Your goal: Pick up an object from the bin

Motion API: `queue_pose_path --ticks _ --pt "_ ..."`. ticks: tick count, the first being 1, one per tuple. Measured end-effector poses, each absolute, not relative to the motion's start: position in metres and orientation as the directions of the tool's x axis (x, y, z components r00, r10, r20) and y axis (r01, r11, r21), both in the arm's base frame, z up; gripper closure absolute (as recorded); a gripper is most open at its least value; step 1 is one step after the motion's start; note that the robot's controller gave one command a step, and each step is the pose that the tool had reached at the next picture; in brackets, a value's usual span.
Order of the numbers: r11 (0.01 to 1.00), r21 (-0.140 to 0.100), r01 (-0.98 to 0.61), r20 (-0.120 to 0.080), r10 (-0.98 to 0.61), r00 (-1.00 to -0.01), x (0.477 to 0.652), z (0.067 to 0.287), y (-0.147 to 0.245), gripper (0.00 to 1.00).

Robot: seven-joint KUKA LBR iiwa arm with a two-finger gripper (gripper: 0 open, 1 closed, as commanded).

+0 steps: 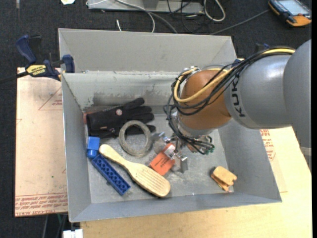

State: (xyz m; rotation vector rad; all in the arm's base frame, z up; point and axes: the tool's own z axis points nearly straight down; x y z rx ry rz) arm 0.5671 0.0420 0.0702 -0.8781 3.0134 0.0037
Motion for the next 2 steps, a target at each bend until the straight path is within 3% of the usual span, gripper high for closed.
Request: queue_pose_path --ticks 1,2 --pt "0.843 0.002 -0.537 -0.004 -0.537 -0.843 0.567 0.07 0.042 1.0" --pt "0.844 0.002 -0.536 -0.004 -0.536 -0.844 0.567 0.086 0.043 1.0"
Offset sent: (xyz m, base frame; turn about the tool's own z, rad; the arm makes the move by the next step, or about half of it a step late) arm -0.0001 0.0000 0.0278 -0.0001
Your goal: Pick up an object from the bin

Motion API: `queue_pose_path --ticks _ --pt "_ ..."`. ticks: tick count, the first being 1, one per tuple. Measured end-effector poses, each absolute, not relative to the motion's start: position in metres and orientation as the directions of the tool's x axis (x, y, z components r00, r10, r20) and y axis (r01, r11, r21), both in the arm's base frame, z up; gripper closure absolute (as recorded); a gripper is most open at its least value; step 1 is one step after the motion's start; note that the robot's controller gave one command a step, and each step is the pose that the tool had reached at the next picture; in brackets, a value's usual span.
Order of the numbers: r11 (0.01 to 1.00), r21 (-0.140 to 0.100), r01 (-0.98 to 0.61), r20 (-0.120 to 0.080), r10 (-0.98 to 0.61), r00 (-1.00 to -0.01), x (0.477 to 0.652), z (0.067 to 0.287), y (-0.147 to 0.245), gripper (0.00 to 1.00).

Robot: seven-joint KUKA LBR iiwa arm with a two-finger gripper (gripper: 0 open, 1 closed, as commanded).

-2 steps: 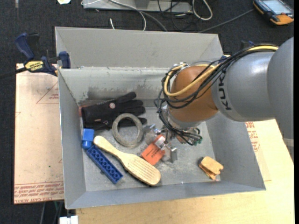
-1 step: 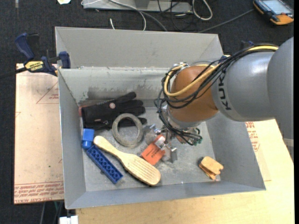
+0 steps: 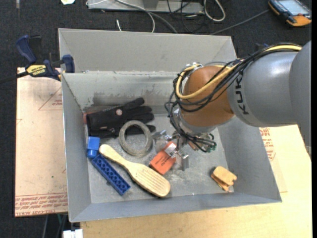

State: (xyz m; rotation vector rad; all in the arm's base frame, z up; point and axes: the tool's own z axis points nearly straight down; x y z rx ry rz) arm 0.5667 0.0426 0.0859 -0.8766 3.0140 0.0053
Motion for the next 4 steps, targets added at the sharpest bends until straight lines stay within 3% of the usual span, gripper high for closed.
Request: queue_pose_path --ticks 1,4 --pt "0.844 0.004 -0.536 -0.002 -0.536 -0.844 0.566 0.135 0.043 1.0" --pt "0.846 0.005 -0.532 -0.004 -0.532 -0.846 0.568 0.198 0.044 1.0"
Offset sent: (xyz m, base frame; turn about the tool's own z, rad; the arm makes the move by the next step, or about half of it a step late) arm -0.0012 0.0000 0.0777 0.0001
